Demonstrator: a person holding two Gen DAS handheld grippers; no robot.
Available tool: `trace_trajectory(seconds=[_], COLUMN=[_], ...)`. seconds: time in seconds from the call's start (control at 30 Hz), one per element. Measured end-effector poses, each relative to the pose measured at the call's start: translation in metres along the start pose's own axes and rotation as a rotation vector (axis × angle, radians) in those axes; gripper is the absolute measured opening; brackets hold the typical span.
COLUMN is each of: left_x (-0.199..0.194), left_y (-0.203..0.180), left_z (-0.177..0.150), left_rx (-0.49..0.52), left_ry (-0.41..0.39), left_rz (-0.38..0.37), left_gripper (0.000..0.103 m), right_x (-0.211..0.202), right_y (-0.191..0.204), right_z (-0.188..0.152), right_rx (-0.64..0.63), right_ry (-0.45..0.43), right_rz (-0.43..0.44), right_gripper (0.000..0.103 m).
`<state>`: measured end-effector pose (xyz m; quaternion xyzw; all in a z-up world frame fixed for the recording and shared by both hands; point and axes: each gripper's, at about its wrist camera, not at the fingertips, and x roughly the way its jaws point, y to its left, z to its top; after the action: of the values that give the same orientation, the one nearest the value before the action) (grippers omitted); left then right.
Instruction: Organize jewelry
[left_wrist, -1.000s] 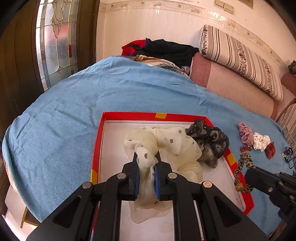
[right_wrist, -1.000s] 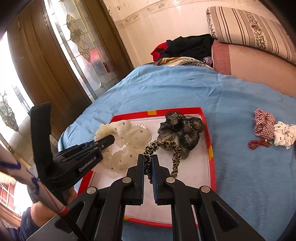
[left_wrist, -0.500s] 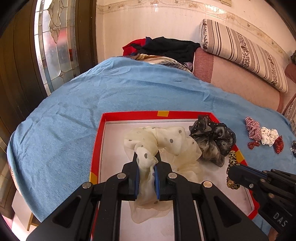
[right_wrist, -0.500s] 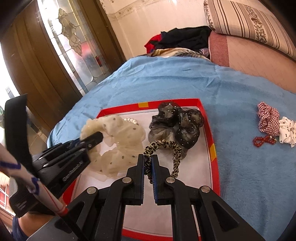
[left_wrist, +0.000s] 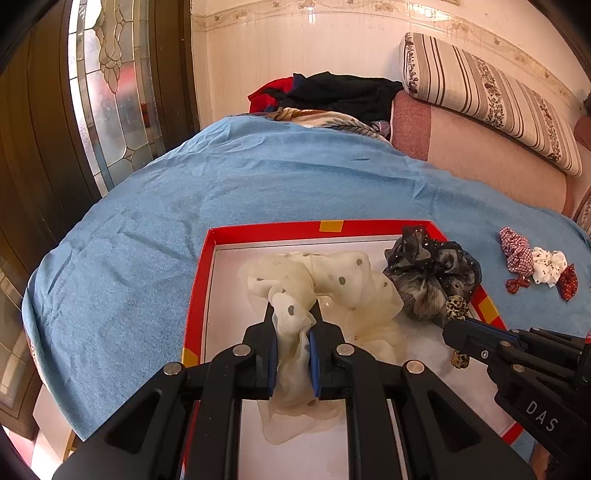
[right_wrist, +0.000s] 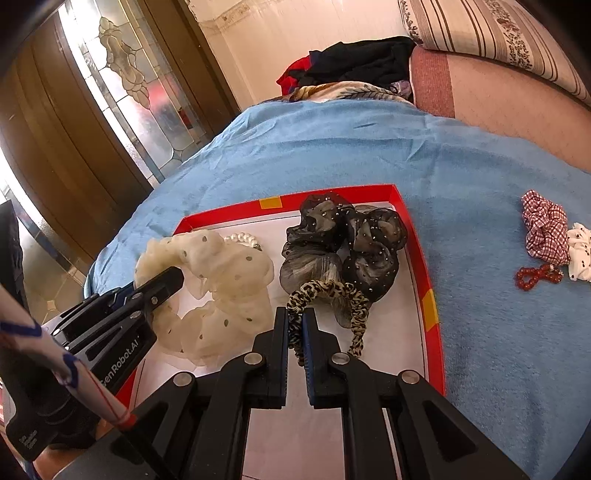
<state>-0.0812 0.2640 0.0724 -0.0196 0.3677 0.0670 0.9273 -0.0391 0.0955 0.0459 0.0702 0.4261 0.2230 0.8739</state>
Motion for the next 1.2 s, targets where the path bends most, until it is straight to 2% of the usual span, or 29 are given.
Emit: trace_trajectory(seconds=[0.6,1.2], left_x=[0.011,0.02], left_y=[0.001,0.004], left_z=[-0.002,-0.002], left_rx=[0.008,0.001], left_ry=[0.034,0.057], left_rz=[0.063,0.077], left_gripper=[0.013,0.015], right_x=[0.017,0.033], right_y=[-0.007,-0.006], right_z=[0.008,0.009], right_rx=[0.012,0.017], right_ry=[0.019,0.057], right_rz=[-0.015,-0.015], right_gripper=[0.008,0.008])
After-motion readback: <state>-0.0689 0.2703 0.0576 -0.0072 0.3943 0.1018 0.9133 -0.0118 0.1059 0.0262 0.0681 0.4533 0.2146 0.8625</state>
